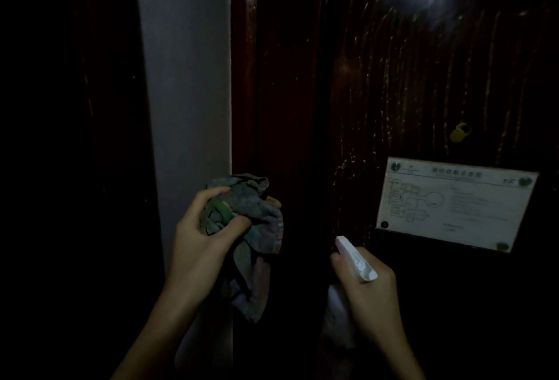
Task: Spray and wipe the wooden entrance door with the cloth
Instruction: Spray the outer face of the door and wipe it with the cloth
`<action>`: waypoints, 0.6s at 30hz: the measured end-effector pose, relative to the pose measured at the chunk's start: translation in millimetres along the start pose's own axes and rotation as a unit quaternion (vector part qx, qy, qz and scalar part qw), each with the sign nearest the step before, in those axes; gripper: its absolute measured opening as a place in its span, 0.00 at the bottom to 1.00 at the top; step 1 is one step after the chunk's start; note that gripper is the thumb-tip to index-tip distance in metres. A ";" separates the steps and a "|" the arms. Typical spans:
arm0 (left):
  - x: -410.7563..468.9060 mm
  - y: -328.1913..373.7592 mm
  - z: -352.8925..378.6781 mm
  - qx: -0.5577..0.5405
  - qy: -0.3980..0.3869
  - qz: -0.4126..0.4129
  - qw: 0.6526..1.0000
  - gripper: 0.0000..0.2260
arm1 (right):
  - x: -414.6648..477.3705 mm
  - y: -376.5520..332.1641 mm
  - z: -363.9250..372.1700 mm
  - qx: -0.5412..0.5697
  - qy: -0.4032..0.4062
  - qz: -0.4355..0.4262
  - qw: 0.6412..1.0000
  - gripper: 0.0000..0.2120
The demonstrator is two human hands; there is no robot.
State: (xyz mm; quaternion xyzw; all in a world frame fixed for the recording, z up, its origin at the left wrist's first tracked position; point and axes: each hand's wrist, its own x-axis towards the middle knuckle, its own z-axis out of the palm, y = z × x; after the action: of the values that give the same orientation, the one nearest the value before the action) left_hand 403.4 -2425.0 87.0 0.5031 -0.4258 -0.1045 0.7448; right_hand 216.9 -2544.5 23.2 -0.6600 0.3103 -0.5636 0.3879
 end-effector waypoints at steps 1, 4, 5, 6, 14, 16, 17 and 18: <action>3.2 2.2 0.3 -0.005 -0.004 0.002 1.000 0.14 | 0.5 -3.7 -0.4 0.005 -0.002 0.000 1.000 0.08; 13.9 11.9 1.9 -0.018 -0.014 0.009 1.000 0.14 | 4.7 -19.8 -2.4 0.002 0.009 -0.019 1.000 0.07; 18.2 15.6 2.5 -0.023 -0.017 0.012 1.000 0.14 | 6.9 -26.5 -3.5 0.001 0.019 -0.023 1.000 0.06; 22.5 19.8 3.3 -0.027 -0.020 0.018 0.999 0.14 | 8.6 -34.3 -4.4 0.005 0.029 -0.023 0.999 0.06; 35.6 43.6 14.9 -0.064 -0.035 0.057 0.996 0.15 | 21.7 -104.4 -5.3 -0.025 0.061 -0.101 0.993 0.03; 34.3 49.5 14.0 -0.068 -0.043 0.059 0.995 0.15 | 25.2 -118.3 -2.9 -0.040 0.058 -0.134 0.989 0.11; 32.9 52.6 11.7 -0.070 -0.045 0.060 0.995 0.15 | 26.3 -124.5 -1.5 -0.043 0.058 -0.147 0.987 0.13; 31.1 56.0 8.6 -0.071 -0.046 0.062 0.994 0.15 | 26.8 -129.3 -0.5 -0.044 0.060 -0.157 0.985 0.13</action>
State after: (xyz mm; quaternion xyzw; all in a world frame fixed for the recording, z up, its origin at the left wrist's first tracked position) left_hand 400.9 -2422.4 151.6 0.4160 -0.4814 -0.1119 0.7633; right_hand 217.5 -2501.8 148.1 -0.6818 0.2498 -0.6421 0.2458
